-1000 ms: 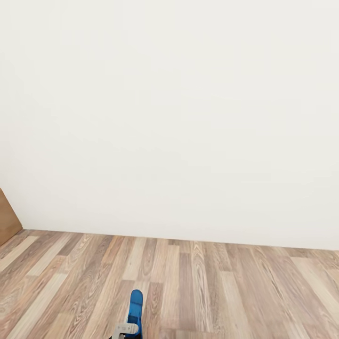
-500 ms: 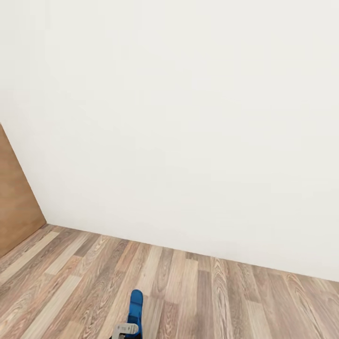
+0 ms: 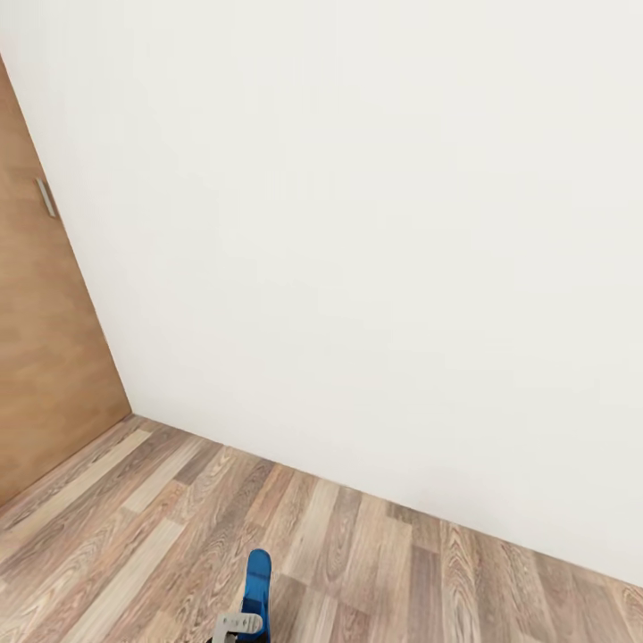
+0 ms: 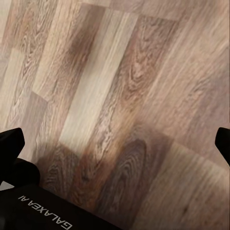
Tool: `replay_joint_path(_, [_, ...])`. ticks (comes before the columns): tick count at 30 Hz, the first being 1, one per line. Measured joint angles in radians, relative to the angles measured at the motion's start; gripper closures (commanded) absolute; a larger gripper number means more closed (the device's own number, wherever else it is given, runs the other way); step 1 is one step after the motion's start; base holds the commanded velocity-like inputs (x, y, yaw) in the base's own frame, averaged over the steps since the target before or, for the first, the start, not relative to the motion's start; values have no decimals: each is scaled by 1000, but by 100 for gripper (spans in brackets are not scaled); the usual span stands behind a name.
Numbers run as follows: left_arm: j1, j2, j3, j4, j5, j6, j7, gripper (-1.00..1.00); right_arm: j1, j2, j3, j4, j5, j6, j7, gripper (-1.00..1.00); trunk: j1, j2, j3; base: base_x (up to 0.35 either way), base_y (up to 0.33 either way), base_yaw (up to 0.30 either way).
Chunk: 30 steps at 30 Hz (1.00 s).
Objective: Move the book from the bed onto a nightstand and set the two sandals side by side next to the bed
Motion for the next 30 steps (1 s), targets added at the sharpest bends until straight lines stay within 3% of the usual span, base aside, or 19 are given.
replay_joint_path(7, [0,0,0,0,0,0,0,100,0,0,0,-1,0,1,0,-100,0,0,0,55,0,281])
replay_joint_path(22, [0,0,0,0,0,0,1,100,0,0,0,-1,0,1,0,-100,0,0,0,297,0,281])
replay_joint_path(30, [0,0,0,0,0,0,1,100,0,0,0,-1,0,0,0,-100,0,0,0,154,0,282])
